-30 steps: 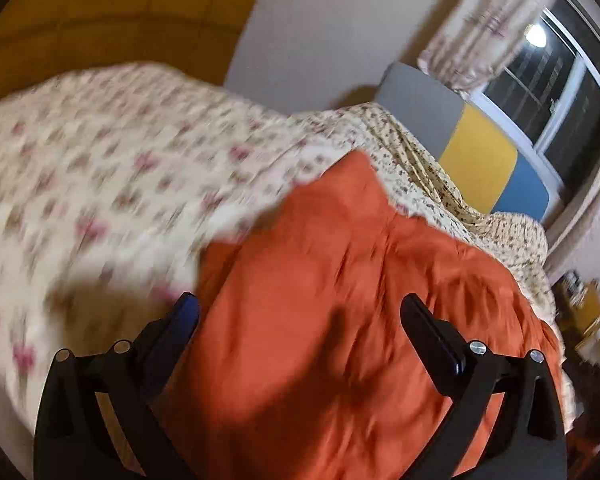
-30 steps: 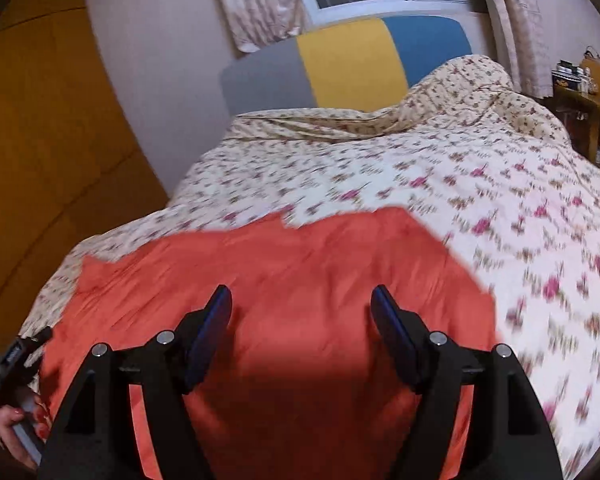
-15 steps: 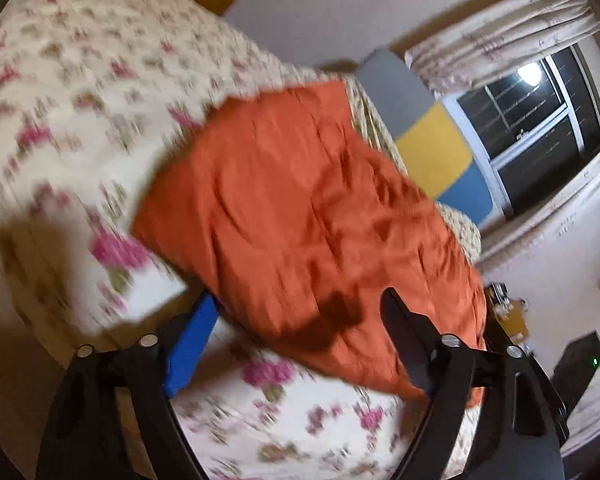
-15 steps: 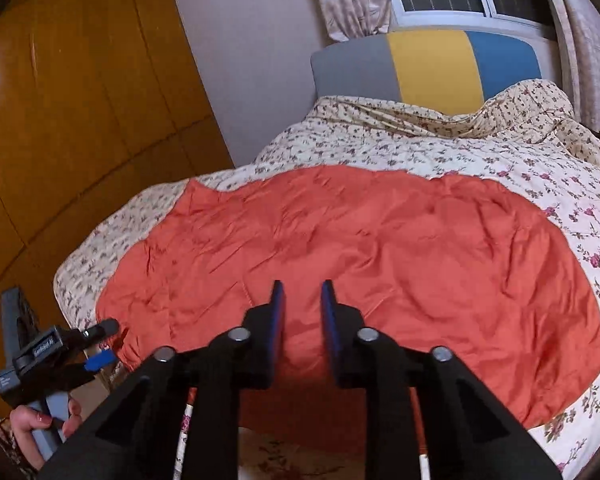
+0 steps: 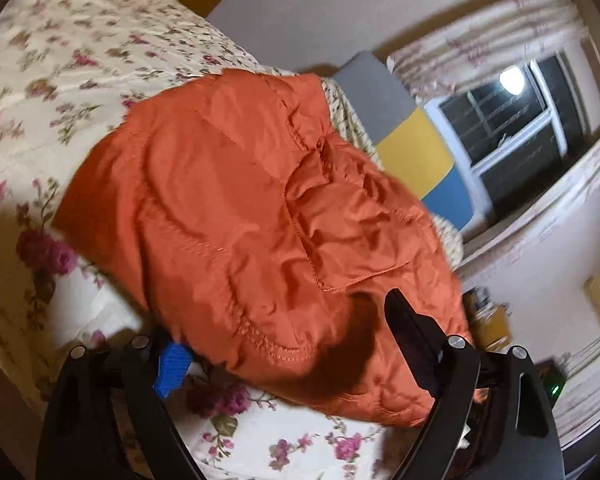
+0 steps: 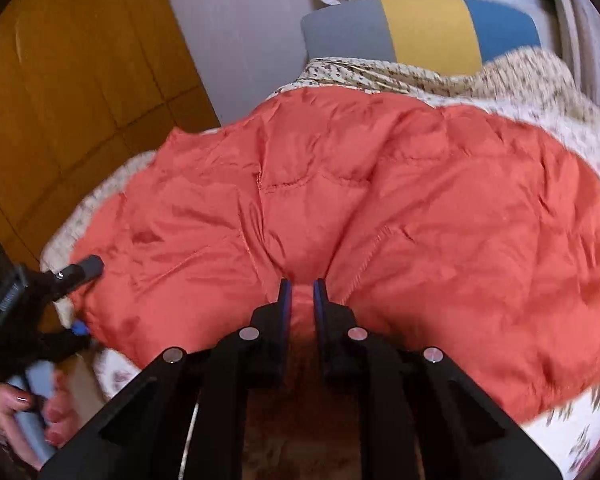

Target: Fold large clothes

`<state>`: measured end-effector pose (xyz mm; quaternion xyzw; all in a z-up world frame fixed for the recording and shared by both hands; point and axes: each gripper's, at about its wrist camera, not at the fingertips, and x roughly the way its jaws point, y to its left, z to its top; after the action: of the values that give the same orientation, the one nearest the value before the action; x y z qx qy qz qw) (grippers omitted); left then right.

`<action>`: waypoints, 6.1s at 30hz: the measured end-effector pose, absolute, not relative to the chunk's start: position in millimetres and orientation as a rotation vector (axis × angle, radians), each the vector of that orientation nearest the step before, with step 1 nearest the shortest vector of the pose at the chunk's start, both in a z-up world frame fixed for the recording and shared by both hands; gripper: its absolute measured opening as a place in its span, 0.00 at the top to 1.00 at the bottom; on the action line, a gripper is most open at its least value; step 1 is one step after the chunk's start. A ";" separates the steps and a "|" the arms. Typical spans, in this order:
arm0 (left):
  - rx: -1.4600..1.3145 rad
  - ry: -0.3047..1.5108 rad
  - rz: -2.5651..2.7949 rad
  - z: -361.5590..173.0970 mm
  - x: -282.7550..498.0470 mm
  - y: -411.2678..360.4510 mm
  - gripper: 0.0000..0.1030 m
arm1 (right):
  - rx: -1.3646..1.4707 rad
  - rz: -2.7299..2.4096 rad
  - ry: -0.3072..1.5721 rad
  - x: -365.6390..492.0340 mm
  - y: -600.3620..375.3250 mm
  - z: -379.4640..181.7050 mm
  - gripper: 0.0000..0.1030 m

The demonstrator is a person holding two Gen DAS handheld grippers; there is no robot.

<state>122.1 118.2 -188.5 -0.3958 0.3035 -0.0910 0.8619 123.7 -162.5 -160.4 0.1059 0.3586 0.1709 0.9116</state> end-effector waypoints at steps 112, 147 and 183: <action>0.310 0.263 -0.473 -80.8 118.2 -208.5 0.60 | 0.655 0.161 0.740 50.6 -360.7 -144.1 0.76; 0.313 0.311 -0.739 -122.7 79.4 -196.2 0.24 | 0.553 0.194 0.652 39.3 -362.8 -62.8 0.86; -0.038 0.544 -0.410 -94.1 208.2 -143.9 0.20 | 0.456 0.189 0.578 150.9 -383.8 -38.9 0.88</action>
<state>208.2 -143.9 -94.1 -0.0188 0.2666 -0.2010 0.9424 150.9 -383.8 -38.9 0.2225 0.2821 0.0922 0.9287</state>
